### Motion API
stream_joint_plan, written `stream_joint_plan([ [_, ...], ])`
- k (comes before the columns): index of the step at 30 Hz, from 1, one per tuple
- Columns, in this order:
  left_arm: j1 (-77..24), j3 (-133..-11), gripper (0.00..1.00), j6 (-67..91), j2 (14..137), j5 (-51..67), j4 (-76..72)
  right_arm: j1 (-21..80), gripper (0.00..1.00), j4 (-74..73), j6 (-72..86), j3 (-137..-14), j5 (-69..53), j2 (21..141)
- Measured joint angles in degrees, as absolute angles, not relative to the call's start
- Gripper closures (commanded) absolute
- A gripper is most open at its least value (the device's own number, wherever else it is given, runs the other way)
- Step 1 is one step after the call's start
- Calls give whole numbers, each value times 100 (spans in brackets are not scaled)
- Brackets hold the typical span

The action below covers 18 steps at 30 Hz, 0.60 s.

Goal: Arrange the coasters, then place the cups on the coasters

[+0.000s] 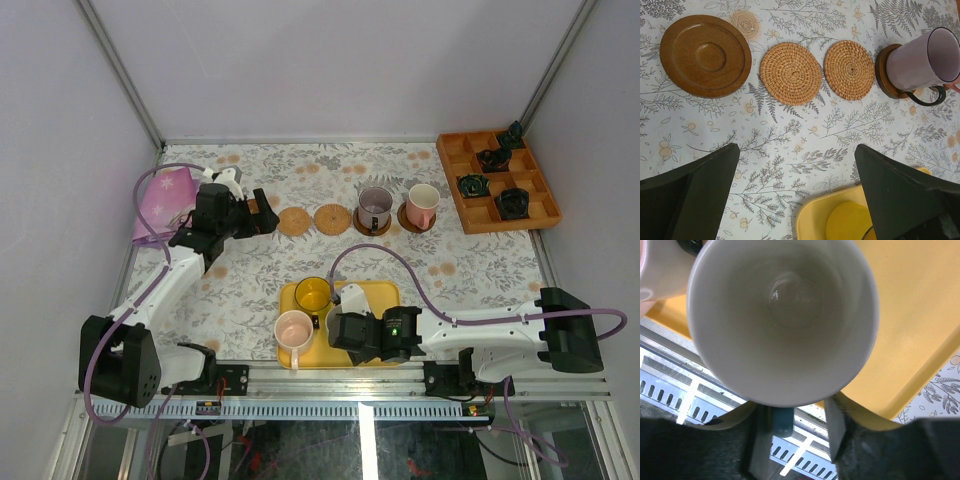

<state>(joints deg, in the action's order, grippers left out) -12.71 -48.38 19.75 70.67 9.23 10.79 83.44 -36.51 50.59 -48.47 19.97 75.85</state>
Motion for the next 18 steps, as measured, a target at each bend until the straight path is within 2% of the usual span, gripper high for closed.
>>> stream_joint_plan([
  [2,-1271,-4836,0,1977,7067,923,1081,8346,69,-3649,5011,-4856,1994,7585],
  [4,-1271,-4836,0,1977,7067,923,1079,8346,84,-3638,4980,-4864,1992,7585],
  [5,-1271,-4836,0,1975,7067,923,1079,8346,96,-3632,4950,-4864,1997,7588],
  [6,-1271,-4836,0,1975,7067,923,1079,8346,100,-3614,4956,-4866,2001,7588],
  [13,-1275,-4818,0,1975,7067,923,1079,8346,100,-3658,4984,-4890,2056,7601],
  [18,-1275,-4803,0,1977,7065,923,1081,8357,100,-4209,5194,-5111,2388,7601],
])
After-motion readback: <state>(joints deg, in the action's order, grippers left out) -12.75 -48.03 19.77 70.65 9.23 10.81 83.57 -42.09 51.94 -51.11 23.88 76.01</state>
